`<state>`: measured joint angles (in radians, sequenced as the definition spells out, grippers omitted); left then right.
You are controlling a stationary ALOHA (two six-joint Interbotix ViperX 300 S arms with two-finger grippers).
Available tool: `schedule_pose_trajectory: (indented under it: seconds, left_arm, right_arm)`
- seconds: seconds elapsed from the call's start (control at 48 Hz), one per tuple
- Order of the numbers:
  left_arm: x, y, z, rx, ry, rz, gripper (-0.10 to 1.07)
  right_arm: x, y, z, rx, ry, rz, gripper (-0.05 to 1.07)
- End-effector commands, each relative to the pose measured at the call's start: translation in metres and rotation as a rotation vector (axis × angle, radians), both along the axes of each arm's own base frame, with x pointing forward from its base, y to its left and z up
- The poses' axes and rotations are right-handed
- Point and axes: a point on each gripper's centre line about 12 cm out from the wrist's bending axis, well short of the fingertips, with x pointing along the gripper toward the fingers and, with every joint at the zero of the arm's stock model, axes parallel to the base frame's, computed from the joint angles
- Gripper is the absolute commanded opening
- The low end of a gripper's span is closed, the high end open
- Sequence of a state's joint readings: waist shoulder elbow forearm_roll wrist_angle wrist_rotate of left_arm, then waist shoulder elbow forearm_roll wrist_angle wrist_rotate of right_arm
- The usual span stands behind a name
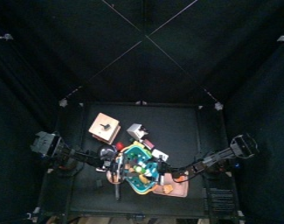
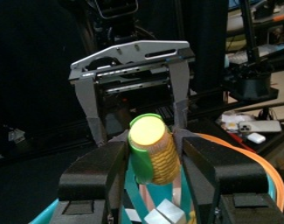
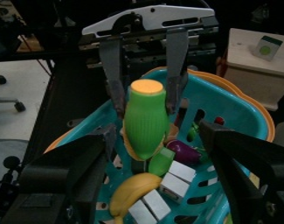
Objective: Readjust grip on corn
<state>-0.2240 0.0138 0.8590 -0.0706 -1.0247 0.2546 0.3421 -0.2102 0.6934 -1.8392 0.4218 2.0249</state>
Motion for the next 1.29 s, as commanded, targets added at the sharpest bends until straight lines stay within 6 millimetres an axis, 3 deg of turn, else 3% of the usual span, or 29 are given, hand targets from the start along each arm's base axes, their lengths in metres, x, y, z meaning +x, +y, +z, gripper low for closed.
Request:
schedule_pose_trajectory:
  seconds: [0.0,1.062,1.271]
  left_arm:
    - [0.0015,0.0000,0.0051,0.000,-0.019,0.000,0.64]
    - [-0.0002,0.0011,0.0021,0.001,-0.008,0.002,0.64]
    - [-0.0007,0.0013,0.0022,0.000,-0.008,0.003,0.64]
  right_arm:
    - [0.0039,-0.0016,0.0136,0.014,-0.035,-0.008,1.03]
    - [0.0105,0.0018,0.0123,0.006,-0.030,0.004,1.02]
    - [0.0107,0.0012,0.0123,0.006,-0.030,0.002,0.86]
